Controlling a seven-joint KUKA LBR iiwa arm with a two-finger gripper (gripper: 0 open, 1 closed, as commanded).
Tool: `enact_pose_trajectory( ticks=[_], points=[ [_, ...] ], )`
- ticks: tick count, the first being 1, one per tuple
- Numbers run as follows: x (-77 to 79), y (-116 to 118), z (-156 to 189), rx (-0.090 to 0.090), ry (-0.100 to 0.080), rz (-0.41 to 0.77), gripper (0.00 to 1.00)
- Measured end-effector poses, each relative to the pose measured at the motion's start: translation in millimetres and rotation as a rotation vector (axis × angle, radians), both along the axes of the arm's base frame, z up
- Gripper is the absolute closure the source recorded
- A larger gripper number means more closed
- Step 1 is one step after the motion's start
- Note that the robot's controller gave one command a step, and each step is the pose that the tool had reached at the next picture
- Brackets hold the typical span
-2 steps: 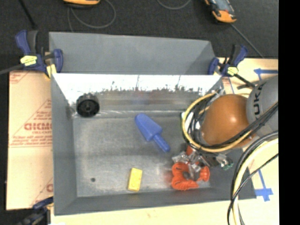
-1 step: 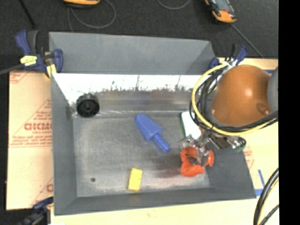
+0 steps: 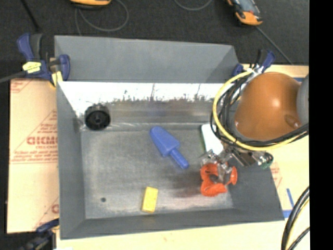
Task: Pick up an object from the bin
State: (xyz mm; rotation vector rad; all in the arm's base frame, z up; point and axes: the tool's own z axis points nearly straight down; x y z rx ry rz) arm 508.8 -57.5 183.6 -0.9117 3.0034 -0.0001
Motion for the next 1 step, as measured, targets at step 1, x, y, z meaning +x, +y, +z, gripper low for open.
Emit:
enact_pose_trajectory(
  ticks=[1],
  points=[
    [19.5,-1.8,48.0,0.0,0.003,-0.002,1.0]
  ],
)
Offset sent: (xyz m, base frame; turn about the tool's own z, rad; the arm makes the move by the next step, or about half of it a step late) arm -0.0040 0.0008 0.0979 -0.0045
